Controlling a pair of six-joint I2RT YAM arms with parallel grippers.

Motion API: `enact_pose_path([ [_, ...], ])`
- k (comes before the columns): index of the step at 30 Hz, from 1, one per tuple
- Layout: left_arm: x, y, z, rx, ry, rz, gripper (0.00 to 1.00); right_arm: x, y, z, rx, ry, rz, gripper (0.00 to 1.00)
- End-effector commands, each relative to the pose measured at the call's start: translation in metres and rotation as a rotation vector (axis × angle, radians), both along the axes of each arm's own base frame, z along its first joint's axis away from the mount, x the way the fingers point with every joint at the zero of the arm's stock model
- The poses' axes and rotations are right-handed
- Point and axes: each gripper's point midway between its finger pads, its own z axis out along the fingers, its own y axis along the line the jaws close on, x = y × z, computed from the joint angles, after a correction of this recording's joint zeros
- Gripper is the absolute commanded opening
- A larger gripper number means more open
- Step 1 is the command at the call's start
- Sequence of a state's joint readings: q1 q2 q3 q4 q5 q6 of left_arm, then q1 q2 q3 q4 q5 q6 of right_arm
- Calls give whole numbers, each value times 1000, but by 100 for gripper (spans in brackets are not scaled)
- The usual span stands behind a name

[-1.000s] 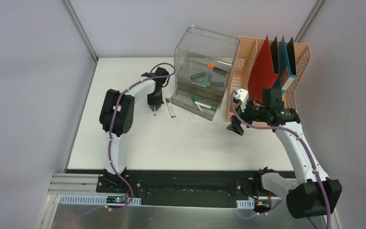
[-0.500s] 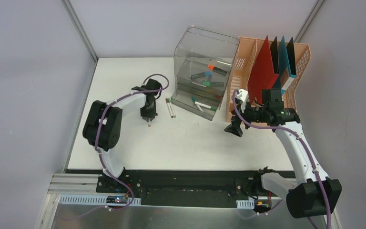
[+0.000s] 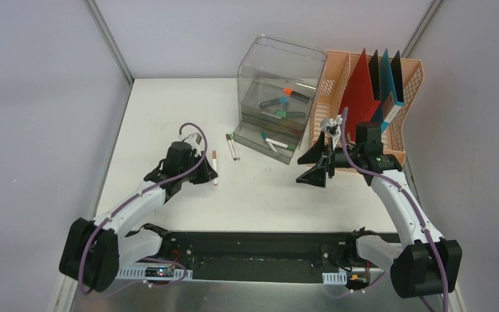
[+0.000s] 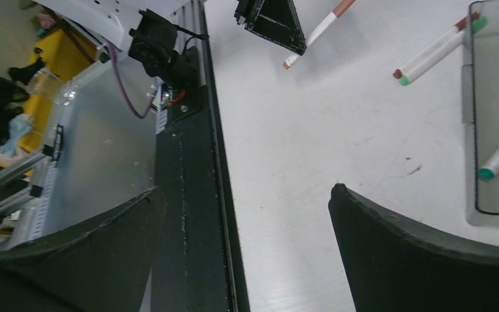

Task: Organize the desk
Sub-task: Pick up the stationery from the center of the board.

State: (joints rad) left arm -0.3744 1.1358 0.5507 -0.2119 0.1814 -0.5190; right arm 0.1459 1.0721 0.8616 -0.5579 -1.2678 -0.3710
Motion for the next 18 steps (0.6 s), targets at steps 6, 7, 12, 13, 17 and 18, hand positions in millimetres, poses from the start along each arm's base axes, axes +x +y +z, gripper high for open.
enact_pose_path([
  [6,-15,-50,93,-442,-339,-131,0,-7,8,32,140,23,93,100],
  [7,-18,-52,98,-462,-357,-141,0,-7,8,31,139,24,93,99],
  [12,-33,-69,124,-539,-461,-198,0,-3,8,27,132,50,81,99],
  [13,-35,-72,129,-547,-481,-208,0,-2,9,26,132,56,81,100],
  [17,-44,-89,147,-573,-541,-245,0,0,9,24,130,82,77,100],
  [18,-46,-91,151,-583,-553,-249,0,1,9,23,130,86,76,100],
])
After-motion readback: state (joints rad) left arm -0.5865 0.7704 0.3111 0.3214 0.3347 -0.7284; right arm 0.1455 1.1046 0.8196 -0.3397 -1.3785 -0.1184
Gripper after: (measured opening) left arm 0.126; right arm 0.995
